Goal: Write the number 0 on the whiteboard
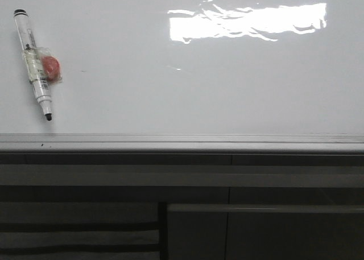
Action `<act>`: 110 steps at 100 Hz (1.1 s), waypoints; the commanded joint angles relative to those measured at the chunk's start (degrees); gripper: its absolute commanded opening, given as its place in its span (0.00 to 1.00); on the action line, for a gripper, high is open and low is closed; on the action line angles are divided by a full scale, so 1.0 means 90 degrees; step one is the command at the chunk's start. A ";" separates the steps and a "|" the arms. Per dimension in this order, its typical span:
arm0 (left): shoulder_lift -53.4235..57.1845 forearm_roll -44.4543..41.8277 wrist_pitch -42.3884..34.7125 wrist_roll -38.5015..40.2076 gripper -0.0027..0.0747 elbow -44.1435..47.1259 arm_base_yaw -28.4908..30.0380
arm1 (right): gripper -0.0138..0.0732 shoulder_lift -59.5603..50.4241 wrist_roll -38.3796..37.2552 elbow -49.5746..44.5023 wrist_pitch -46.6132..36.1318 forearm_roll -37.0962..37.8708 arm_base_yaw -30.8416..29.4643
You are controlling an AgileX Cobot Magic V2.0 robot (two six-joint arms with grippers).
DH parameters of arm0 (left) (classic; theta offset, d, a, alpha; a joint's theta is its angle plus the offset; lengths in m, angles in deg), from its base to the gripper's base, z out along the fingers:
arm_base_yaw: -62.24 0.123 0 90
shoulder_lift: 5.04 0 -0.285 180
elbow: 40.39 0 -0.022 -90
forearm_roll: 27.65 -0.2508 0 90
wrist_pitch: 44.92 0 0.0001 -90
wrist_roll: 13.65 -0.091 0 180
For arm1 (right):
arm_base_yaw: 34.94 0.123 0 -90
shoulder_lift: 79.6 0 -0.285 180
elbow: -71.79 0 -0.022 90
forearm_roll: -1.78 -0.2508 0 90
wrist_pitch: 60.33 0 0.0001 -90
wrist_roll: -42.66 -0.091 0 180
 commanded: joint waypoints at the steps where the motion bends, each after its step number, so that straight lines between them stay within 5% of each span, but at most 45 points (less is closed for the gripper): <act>1: 0.0179 0.0059 -0.0371 0.0021 0.01 0.0209 0.0009 | 0.08 -0.0120 0.0043 -0.0071 -0.0121 0.0086 0.0021; 82: 0.0179 -0.0067 -0.0395 0.0021 0.01 0.0209 0.0009 | 0.08 -0.0120 0.0043 -0.0071 -0.0121 0.0086 0.0021; 110: 0.0179 0.0111 -0.2308 0.0021 0.01 0.0209 0.0009 | 0.08 -0.0120 0.0043 -0.0071 -0.0303 0.0125 0.0021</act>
